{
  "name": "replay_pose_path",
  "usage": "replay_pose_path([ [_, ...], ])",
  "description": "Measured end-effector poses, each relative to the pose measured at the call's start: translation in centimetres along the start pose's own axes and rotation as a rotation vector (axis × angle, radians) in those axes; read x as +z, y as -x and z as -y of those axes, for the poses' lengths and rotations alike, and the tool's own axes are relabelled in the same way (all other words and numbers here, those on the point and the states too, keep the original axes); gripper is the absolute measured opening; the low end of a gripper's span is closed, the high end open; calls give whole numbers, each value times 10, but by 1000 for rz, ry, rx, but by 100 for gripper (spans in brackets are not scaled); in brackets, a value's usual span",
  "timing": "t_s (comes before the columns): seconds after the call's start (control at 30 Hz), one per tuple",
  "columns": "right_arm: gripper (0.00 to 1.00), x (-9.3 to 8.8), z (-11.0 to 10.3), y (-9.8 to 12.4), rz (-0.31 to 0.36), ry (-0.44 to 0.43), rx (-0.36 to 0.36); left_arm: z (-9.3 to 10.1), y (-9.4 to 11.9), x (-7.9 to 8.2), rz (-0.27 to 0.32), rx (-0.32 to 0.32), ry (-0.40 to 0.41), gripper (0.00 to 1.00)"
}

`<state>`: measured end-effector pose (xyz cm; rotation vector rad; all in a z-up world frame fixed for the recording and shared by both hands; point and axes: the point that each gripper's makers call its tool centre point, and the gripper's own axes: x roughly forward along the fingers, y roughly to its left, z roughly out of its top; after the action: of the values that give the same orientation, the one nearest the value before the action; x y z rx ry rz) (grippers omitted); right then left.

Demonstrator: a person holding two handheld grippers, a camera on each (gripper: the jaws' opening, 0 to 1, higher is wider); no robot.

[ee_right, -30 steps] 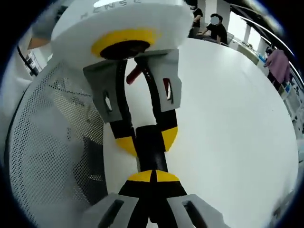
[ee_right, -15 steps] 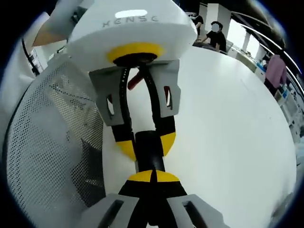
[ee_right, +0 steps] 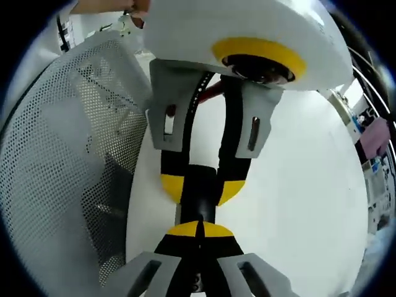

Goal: Press the specified remote control buttons in sequence, fully releasing each button before pressing the next.

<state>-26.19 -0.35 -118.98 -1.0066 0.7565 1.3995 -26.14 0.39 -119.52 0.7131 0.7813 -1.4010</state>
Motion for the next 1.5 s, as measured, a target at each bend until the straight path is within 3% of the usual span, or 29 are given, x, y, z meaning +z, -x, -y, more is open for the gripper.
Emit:
replay_pose_path([
  [0.27, 0, 6, -1, 4, 112, -117, -1, 0, 0, 0, 10, 7, 4, 24],
  [0.6, 0, 7, -2, -1, 108, -129, -18, 1, 0, 1, 29, 17, 17, 24],
  [0.87, 0, 9, -4, -3, 57, -59, -46, 0, 0, 1, 1, 12, 4, 24],
  [1.1, 0, 9, -1, 0, 60, -144, -7, 0, 1, 1, -11, 21, 20, 24],
  [1.27, 0, 10, -2, 0, 57, -135, -4, 0, 1, 0, -22, 23, 18, 24],
  [1.5, 0, 11, -3, 4, 185, -193, 39, -1, 2, 0, -19, 23, 22, 24],
])
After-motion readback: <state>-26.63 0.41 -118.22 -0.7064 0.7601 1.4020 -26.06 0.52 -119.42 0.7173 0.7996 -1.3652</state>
